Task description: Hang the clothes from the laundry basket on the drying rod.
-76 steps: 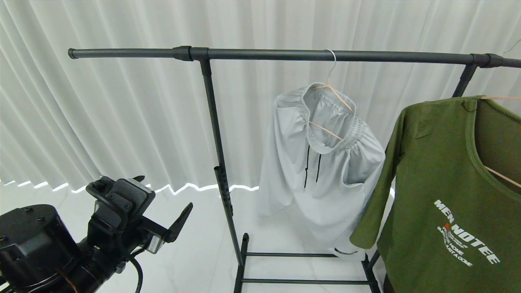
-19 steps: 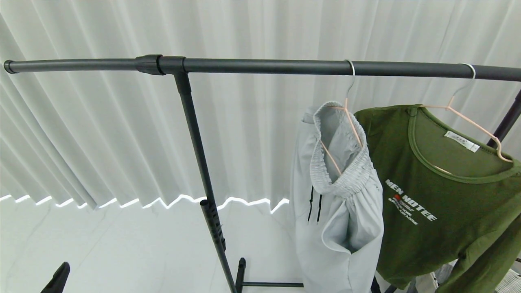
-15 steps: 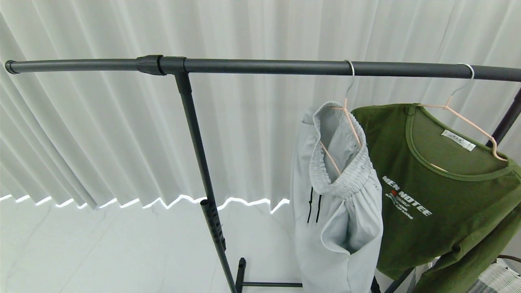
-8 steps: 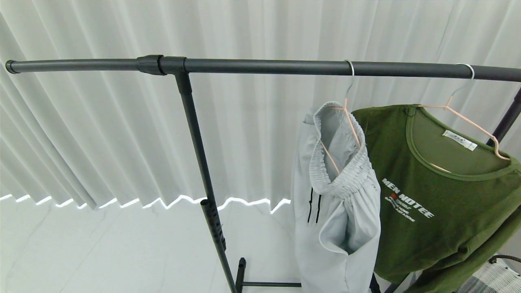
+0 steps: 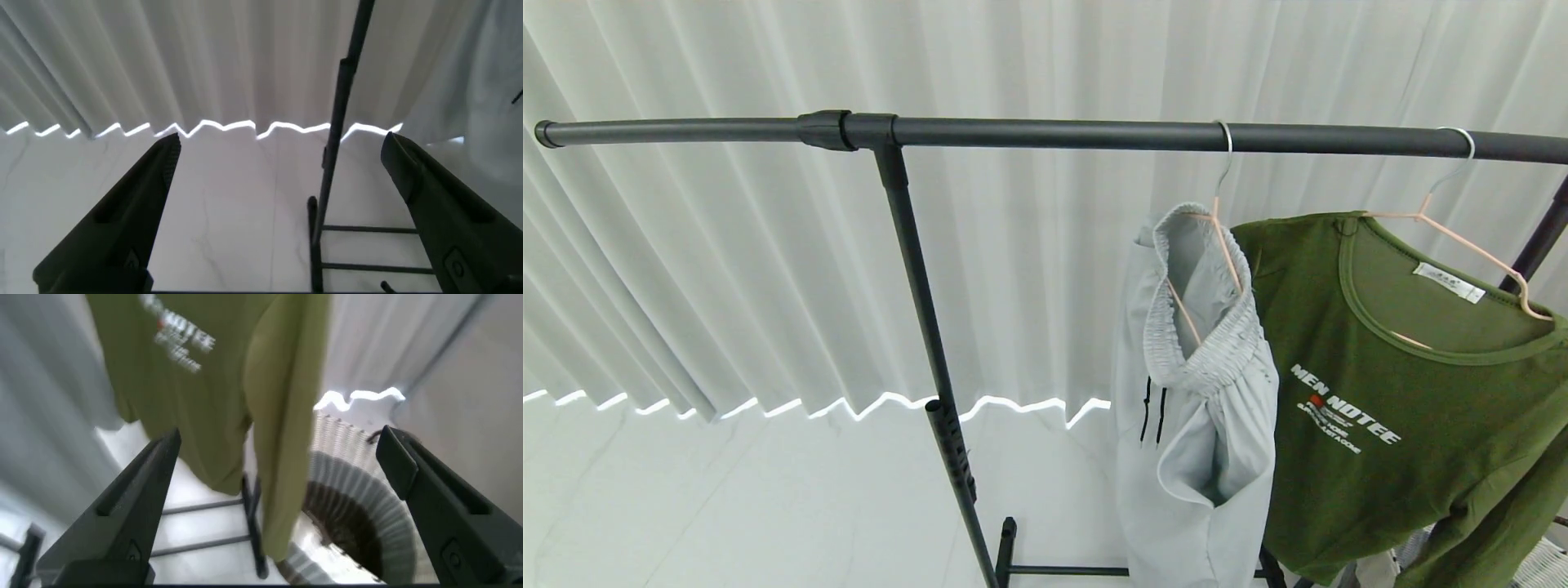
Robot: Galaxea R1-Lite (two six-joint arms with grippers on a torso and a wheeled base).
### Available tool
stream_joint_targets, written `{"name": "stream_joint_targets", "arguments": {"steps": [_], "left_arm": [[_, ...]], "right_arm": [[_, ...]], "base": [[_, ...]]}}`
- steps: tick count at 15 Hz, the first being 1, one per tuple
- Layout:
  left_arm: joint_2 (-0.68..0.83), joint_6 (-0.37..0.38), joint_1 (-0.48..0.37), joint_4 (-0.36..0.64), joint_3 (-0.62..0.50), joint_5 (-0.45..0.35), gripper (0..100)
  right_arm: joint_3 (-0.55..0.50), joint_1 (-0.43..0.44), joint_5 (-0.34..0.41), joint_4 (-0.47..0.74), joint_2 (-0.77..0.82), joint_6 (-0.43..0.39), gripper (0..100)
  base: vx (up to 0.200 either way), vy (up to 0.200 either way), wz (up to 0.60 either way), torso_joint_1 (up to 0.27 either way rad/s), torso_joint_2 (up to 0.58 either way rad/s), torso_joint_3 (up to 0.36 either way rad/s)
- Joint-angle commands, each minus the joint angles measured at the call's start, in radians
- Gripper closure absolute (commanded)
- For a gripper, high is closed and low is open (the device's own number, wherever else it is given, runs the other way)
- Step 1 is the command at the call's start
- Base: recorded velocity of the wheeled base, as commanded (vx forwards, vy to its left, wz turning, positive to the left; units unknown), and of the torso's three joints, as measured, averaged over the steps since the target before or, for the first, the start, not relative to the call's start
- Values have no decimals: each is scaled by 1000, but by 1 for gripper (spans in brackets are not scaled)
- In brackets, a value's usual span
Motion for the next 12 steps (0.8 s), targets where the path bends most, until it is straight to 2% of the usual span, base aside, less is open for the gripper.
{"name": "stream_joint_targets", "arguments": {"steps": [1,2,3,7,11,12], "left_arm": [[-5,-4,-46,1,2,-2,0],[-18,3,-101,2,2,-2,0],[-12,1,-109,2,2,-2,0],[-15,-31,-104,2,2,-1,0],[-15,-25,-103,2,2,-1,0],[-15,-27,-103,2,2,-1,0]], "right_arm": [[-1,0,1,1,5,-1,0],[-1,0,1,1,6,-1,0],[-1,0,2,1,5,-1,0],[-1,3,4,2,6,-14,0],[-3,19,12,2,6,-37,0],[-1,91,12,4,-24,-38,0]], "base": [[0,0,0,0,0,0],[0,0,0,0,0,0],[0,0,0,0,0,0],[0,0,0,0,0,0],[0,0,0,0,0,0],[0,0,0,0,0,0]]}}
